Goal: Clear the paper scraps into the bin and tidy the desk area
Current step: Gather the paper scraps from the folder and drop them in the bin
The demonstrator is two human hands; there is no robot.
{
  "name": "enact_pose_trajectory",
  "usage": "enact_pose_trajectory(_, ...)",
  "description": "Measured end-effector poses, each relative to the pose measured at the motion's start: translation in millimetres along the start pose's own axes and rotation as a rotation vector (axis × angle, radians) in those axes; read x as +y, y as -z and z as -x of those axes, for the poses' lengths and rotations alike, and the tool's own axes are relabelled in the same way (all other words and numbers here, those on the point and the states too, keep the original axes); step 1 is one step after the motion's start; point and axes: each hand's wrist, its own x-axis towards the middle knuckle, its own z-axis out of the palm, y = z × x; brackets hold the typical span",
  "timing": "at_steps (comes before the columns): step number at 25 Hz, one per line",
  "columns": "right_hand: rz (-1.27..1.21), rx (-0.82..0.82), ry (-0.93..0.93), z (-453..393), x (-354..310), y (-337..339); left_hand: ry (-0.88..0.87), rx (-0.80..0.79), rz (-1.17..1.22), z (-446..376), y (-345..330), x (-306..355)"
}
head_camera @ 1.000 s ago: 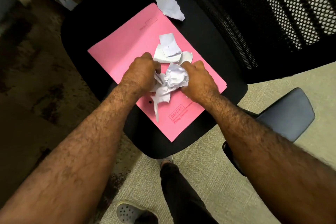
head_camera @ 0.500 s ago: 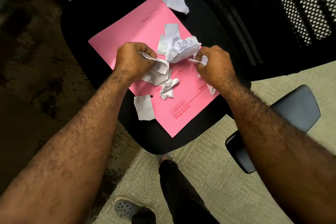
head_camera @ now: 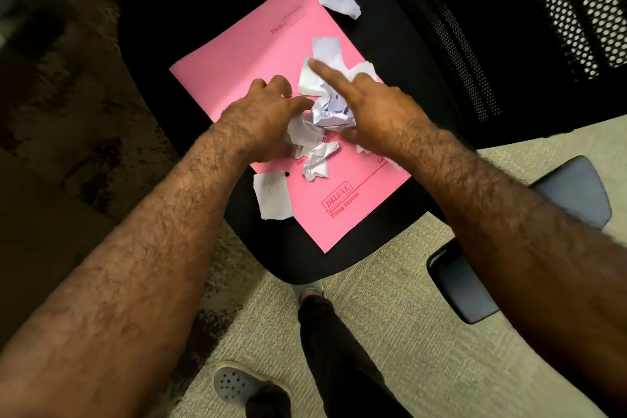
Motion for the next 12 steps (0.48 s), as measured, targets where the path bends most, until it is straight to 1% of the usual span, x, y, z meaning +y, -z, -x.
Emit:
enact_pose_trajectory(2,0.051,0.010,0.089,-2.0,-0.7,-5.2,-0.046,0.051,-0.021,-0.6,-2.5,0.1)
enact_pose_trajectory(4,0.049,0.021,0.115,-4.5,0.2,-13.2,-0.087,0.084,-0.002,-1.5,-2.9,0.0)
enact_pose_trajectory(7,-0.068,0.061,0.065,-6.5,0.7,-23.0,-0.090,0.097,0.056,-4.9,-0.8,4.0)
enact_pose_trajectory(12,-0.312,0.149,-0.016,-12.7,3.2,-34.4,0.009,0.050,0.101,-10.8,3.5,14.1)
